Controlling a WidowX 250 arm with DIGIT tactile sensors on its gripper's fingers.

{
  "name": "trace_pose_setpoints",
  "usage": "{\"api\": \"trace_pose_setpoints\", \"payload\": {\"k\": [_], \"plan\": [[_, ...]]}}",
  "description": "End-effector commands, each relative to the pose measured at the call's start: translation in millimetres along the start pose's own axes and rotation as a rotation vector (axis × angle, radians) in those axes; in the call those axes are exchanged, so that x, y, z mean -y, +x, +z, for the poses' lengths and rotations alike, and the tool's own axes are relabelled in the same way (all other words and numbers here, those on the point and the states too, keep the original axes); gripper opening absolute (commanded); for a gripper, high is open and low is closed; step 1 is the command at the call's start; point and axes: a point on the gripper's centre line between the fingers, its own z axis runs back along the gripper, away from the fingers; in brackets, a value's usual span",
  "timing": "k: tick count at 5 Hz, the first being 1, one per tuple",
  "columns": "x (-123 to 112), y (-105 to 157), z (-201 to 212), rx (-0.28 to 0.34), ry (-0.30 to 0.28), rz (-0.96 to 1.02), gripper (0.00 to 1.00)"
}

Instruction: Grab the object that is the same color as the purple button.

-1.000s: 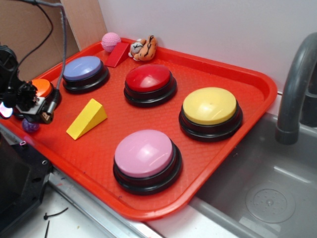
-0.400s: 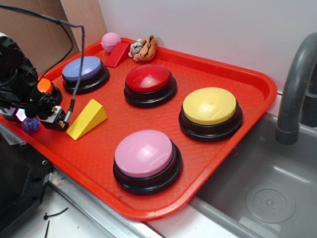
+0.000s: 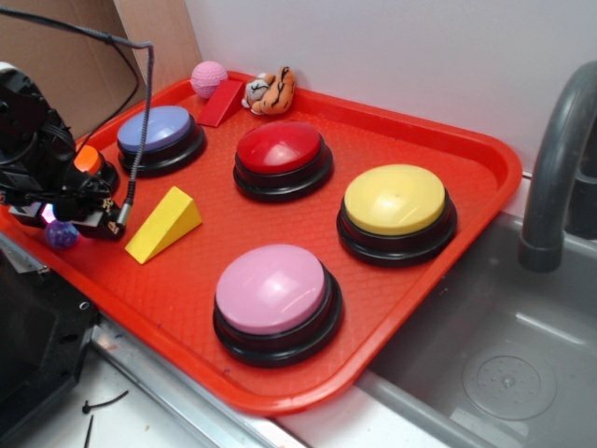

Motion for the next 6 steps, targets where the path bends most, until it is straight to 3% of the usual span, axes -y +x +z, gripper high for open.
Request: {"api": "trace_pose_setpoints", "payload": {"k": [1,3,5,6], "plan": [[2,-7,12,-0.020,0.003,-0.022,0.00],[4,9,44,0.006,-0.054,-0.011,0.00],[13,42,107,0.014,-0.206,0.026,0.00],[25,58,131,-0.133,-0.256,-0.020,0.00]]}}
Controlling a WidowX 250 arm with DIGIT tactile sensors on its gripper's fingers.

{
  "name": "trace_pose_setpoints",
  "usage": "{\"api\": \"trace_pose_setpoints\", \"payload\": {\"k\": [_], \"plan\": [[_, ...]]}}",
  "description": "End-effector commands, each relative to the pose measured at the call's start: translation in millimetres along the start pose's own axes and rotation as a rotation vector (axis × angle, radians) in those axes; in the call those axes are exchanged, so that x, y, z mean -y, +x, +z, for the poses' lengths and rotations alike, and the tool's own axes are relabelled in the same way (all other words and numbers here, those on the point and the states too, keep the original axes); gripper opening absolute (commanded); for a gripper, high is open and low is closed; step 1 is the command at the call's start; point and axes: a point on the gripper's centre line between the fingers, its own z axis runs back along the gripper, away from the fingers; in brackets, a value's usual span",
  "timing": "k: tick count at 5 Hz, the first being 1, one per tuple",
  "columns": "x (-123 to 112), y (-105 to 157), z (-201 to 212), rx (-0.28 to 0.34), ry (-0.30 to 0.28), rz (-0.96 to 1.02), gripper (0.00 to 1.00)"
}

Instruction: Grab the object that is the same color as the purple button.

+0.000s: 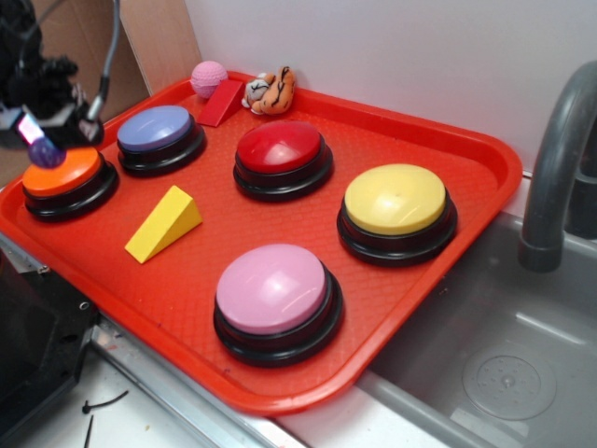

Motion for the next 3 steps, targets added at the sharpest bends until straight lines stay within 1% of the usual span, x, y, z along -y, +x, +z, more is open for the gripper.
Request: {"api": "trace_pose_setpoints", "payload": {"k": [1,2,3], "plan": [[28.3,33.3,57.1,-0.206,-0.079,-0.093,0.00],[28.5,36.4,64.6,-0.191,-0.085,-0.092,0.00],[27.8,38.5,58.2,-0.200,-0.054,-0.115,0.00]]}}
